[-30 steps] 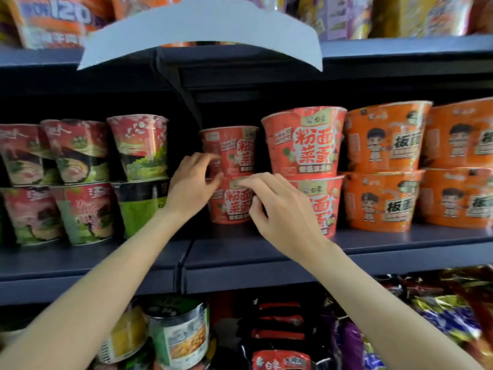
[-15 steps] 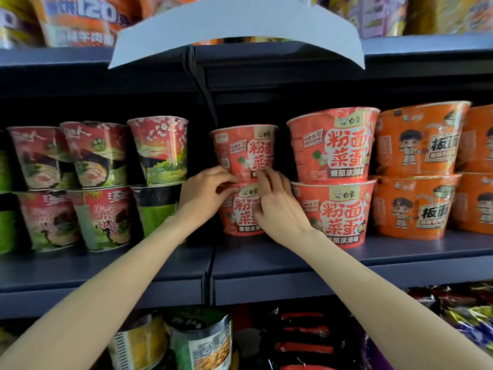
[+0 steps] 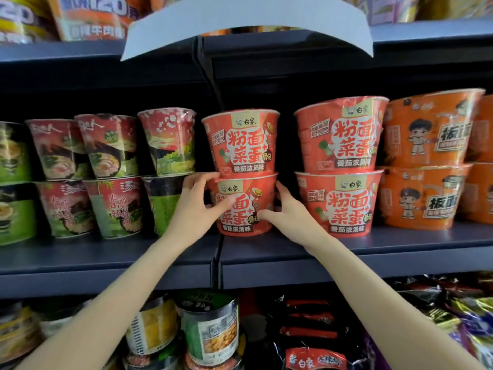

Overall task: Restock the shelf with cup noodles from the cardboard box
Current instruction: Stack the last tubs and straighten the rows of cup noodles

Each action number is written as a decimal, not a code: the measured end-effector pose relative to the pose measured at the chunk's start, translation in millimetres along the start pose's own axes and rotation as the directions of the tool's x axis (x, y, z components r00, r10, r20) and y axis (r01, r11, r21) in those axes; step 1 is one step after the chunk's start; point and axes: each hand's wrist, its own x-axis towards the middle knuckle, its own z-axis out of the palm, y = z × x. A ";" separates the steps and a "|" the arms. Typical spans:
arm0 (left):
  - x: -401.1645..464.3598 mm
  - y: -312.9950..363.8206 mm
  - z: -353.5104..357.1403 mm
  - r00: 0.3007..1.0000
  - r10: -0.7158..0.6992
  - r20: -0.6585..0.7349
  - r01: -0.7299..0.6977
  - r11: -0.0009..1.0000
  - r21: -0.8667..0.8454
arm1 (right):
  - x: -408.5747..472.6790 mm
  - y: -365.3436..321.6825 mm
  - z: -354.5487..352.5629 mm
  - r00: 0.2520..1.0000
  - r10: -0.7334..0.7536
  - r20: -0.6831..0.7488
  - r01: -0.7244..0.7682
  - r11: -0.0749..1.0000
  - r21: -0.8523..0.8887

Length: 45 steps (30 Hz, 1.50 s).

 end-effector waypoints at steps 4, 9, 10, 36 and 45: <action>3.3 -0.4 7.7 0.999 -0.017 -0.033 0.014 0.998 -0.063 | -8.8 0.7 -0.7 0.999 -0.026 -0.035 0.024 0.997 -0.074; 0.6 5.6 10.9 0.999 0.025 -0.034 -0.028 0.995 -0.092 | -20.5 2.0 -9.2 0.994 -0.054 -0.098 0.045 0.994 -0.096; -0.5 7.0 11.5 0.999 0.032 -0.035 -0.035 0.995 -0.092 | -22.0 1.9 -10.7 0.993 -0.057 -0.102 0.048 0.995 -0.091; 17.0 32.6 2.9 0.983 -0.183 -0.030 0.136 0.823 -0.551 | -8.1 -32.7 6.1 0.933 -0.312 -0.180 0.192 0.854 -0.484; 9.8 35.8 -0.5 0.992 -0.086 -0.091 0.039 0.901 -0.432 | -8.4 -29.4 -1.5 0.910 -0.320 -0.265 0.225 0.916 -0.333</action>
